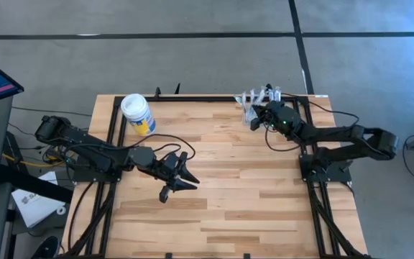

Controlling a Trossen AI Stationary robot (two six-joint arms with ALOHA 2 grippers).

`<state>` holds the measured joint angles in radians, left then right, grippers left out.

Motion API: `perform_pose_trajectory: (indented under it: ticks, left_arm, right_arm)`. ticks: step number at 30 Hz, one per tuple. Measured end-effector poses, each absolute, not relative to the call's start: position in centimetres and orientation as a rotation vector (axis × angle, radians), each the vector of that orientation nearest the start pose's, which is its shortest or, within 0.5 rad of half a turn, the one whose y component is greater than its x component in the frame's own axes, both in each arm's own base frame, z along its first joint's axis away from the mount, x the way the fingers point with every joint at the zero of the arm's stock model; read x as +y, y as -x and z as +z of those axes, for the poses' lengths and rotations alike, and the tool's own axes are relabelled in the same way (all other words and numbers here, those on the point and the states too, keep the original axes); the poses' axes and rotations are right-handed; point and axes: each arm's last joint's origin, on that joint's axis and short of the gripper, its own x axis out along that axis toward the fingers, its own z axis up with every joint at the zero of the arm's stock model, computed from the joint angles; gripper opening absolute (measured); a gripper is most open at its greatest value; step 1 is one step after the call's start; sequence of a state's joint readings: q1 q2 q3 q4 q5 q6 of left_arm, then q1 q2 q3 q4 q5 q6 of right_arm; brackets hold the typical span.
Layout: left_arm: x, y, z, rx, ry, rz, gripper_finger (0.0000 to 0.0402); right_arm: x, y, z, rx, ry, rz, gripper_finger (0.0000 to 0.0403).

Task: Pick & Place toothbrushing station
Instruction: Put the blue toothbrush into the left transparent organizer

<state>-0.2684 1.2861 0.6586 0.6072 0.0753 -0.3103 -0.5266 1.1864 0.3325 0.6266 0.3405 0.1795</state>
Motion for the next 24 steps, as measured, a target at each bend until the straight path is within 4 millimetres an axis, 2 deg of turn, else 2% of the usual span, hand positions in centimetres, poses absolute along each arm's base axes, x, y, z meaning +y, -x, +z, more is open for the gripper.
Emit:
perform_pose_trajectory:
  ticks: [10,16,24]
  left_arm:
    - [-7.5,-26.5,26.0,0.075,0.305,-0.337,0.0094]
    - [-7.5,-26.5,25.9,0.076,0.305,-0.337,0.0094]
    - [-7.5,-26.5,25.9,0.081,0.305,-0.336,0.0094]
  right_arm:
    - [-12.7,-19.6,16.0,0.201,-0.210,-0.893,0.0003]
    - [-12.8,-19.8,15.2,0.211,-0.225,-0.894,0.0038]
    - [-12.5,-19.7,15.6,0.213,-0.222,-0.881,0.0063]
